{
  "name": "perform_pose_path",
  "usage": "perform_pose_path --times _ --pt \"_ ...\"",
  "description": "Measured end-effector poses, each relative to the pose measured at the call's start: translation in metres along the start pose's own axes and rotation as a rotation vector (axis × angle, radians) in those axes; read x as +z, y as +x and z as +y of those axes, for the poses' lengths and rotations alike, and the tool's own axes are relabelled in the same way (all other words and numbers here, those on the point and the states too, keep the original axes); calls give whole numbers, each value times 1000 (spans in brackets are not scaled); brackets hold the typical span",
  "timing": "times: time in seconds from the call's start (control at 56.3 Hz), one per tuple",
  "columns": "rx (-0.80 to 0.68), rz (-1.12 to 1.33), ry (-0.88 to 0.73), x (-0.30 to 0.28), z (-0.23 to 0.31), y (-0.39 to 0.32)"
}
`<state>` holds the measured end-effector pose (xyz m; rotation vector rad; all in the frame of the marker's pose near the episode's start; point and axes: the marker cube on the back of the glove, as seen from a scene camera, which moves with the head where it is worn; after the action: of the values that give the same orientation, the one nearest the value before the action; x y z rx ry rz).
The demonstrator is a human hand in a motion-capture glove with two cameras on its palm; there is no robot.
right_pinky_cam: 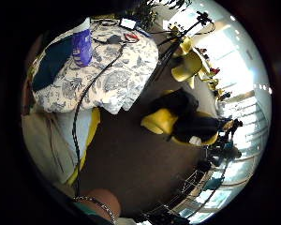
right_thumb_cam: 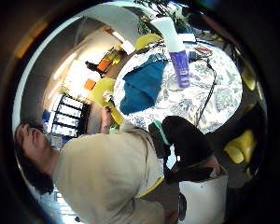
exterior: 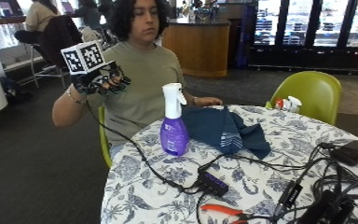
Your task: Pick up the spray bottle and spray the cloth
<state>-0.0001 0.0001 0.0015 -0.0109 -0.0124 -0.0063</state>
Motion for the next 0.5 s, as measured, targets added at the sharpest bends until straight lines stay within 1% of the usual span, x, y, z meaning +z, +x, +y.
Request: perform_pose_path --times 0.497 --pt "-34 -49 -42 19 -14 -10"
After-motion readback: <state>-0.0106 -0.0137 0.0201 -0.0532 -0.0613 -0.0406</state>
